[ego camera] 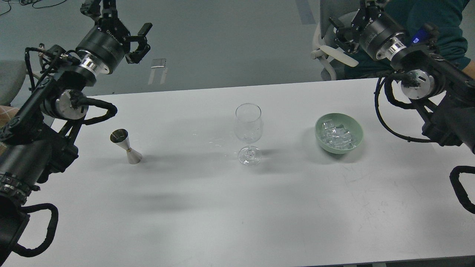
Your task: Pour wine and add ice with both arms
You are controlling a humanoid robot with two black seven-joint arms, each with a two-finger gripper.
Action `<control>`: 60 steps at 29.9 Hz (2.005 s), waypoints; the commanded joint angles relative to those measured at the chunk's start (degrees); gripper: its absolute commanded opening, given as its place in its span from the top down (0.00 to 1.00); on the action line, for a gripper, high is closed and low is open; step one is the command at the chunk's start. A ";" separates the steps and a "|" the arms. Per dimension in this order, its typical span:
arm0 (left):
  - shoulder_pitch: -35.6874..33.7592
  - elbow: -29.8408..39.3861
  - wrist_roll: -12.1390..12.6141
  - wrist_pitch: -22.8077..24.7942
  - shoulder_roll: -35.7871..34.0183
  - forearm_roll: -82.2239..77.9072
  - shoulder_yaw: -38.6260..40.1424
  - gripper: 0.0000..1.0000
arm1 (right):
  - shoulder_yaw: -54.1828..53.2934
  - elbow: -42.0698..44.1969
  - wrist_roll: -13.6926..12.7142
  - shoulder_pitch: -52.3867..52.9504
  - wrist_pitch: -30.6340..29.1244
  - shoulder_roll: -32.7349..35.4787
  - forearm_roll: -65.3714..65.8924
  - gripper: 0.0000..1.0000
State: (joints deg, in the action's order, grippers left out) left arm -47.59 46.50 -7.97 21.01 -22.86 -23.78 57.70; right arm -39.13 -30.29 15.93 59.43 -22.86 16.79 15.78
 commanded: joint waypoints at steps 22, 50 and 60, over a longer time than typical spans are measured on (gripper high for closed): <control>2.76 -3.87 -6.44 -1.49 -0.26 0.40 1.36 0.00 | -2.79 0.67 4.37 0.16 -0.25 0.17 -0.40 0.00; 2.94 2.37 -3.63 -2.73 -0.70 3.04 1.36 0.00 | -2.88 -0.03 4.55 -0.72 -0.08 -0.44 -0.48 0.00; 2.94 2.37 -1.79 -2.64 -0.78 4.71 1.63 0.00 | -2.70 -3.02 4.55 -0.81 1.86 -0.27 -0.22 0.00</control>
State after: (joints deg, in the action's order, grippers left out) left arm -44.65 48.88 -10.51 18.30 -23.51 -20.14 59.31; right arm -41.83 -33.22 20.49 58.55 -21.11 16.59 15.54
